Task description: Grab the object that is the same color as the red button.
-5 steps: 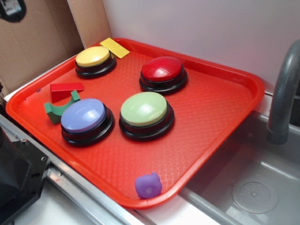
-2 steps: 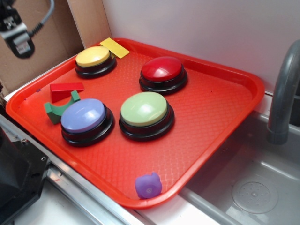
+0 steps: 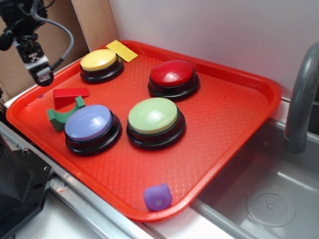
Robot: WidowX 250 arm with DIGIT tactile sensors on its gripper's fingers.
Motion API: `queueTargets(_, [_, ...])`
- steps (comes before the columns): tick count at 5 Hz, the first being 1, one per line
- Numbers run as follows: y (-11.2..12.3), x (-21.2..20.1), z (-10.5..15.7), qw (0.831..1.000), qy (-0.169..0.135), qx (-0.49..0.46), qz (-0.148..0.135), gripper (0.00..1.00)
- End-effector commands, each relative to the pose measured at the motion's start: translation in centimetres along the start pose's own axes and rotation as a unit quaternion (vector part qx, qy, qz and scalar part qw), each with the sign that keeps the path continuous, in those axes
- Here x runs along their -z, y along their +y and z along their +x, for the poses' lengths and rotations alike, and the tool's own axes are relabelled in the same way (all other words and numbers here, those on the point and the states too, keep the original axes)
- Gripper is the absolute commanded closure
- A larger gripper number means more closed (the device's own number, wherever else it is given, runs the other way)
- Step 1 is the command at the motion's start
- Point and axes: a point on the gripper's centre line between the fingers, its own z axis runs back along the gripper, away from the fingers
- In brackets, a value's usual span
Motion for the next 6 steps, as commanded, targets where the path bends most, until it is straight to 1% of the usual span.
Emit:
queueTargets(1, [2.6, 3.4, 1.3, 0.998, -0.02, 0.054, 0.011, 0.0])
queueTargets(2, [3.4, 4.8, 1.2, 0.998, -0.031, 0.052, 0.001, 0.0])
queueTargets(5, [5.4, 7.5, 0.7, 0.998, -0.039, 0.03, -0.025, 0.0])
queueTargets(6, [5.7, 7.8, 0.8, 0.998, -0.043, 0.025, -0.031, 0.0])
